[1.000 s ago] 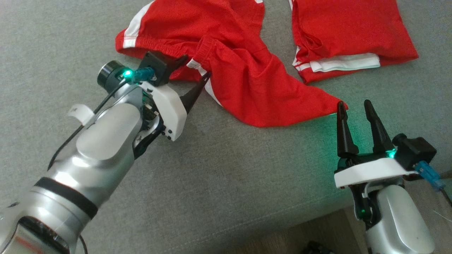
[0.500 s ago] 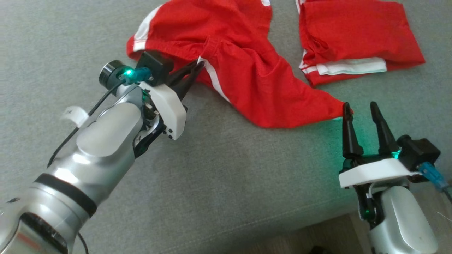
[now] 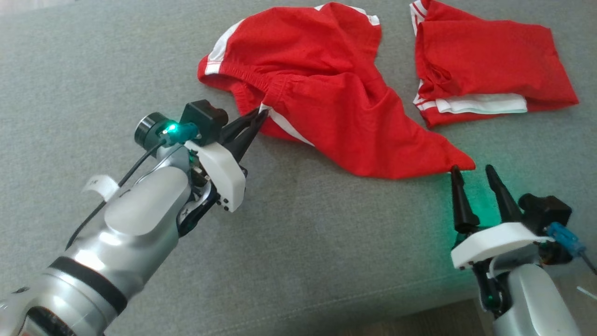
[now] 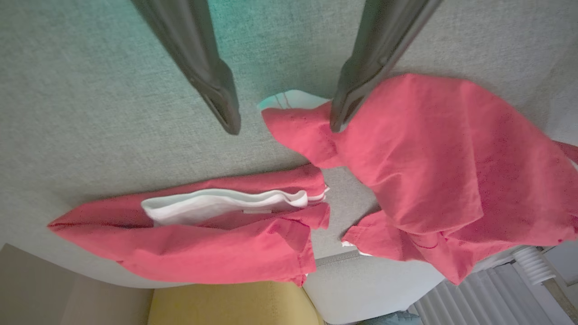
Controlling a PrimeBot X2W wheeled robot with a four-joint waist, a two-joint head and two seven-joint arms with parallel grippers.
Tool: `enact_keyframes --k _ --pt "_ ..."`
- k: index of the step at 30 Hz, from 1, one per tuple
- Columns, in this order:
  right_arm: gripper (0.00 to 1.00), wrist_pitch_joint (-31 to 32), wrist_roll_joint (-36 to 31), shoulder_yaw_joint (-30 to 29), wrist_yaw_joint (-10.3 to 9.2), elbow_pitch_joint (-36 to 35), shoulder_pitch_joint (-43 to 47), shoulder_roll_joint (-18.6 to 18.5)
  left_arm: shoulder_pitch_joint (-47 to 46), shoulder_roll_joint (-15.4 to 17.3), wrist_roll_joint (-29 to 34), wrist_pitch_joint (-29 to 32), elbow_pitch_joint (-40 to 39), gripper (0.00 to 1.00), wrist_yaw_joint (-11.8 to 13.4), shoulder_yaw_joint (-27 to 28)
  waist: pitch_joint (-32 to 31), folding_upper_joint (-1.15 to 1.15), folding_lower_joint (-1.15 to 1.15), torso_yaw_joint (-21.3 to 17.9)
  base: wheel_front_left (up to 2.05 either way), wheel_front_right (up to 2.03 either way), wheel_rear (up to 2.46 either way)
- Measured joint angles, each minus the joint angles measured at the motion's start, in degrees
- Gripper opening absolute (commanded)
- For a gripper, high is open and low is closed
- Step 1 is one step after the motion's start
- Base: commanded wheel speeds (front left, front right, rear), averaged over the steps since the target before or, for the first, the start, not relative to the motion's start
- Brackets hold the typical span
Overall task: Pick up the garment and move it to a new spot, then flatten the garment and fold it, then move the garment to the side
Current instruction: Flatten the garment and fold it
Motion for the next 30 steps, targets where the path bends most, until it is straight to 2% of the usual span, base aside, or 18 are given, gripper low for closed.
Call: enact_keyframes --k 11,30 --pt "1.0 2.5 -0.5 -4.7 0.0 7.0 -2.6 0.0 0.0 0.0 0.1 0.0 -2.1 0.0 0.7 0.0 0.3 0.0 0.0 2.3 0.0 0.0 0.0" --pt "1.0 3.4 -0.5 -2.6 0.0 12.8 -6.6 0.0 -0.1 0.5 0.1 0.0 -3.5 0.0 1.1 -0.1 1.1 0.0 0.0 3.4 0.0 0.0 0.0"
